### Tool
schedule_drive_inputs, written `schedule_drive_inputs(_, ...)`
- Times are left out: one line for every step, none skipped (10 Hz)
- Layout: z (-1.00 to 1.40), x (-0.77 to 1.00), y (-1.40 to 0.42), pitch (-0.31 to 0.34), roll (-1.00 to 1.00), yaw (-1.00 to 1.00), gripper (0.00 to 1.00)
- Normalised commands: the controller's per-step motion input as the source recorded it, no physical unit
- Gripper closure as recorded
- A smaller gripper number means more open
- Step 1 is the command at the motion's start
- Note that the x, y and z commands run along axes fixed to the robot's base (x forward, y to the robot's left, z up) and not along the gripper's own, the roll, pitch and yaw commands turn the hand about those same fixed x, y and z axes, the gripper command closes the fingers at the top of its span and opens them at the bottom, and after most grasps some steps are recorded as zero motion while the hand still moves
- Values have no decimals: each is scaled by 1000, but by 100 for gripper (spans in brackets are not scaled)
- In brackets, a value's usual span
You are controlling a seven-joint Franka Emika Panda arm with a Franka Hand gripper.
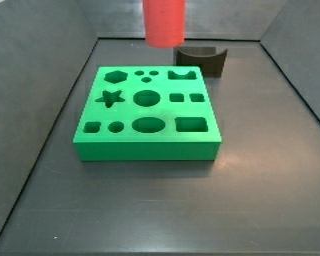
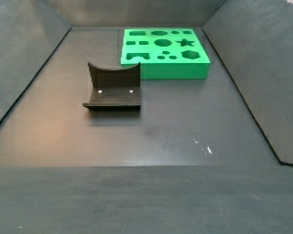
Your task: Insert the oval object.
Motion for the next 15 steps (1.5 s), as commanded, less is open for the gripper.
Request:
schedule_drive_inputs(-3, 0, -26, 0, 0, 0, 100)
schedule_drive_inputs(-369, 0, -249, -20, -26, 0, 100)
schedule_drive_inputs(-914, 0, -537, -49, -11, 0, 100)
schedule_drive_inputs(-1000, 0, -514, -30, 0, 0, 100)
schedule_drive_inputs(-1000, 0, -351, 0, 1, 0, 100)
schedule_drive_inputs(-1000, -97, -191, 0, 0, 0, 100)
schedule_drive_inputs(-1000, -234, -49, 0, 0, 0, 100)
schedule_drive_inputs(-1000, -231, -29, 0, -64, 0, 100)
schedule_drive_inputs(-829, -126, 0, 0, -67, 0, 100)
schedule_drive_inputs(-574, -49, -17, 26, -9, 0, 100)
schedule_drive_inputs(-394, 0, -83, 36, 0, 0, 100)
schedule_drive_inputs(-237, 0, -160, 34, 21, 0, 100)
schedule_drive_inputs(-146, 51, -169, 43, 76, 0, 100)
schedule_drive_inputs(-143, 17, -51, 44, 89, 0, 100)
schedule_drive_inputs(-140, 77, 0, 66, 94, 0, 100)
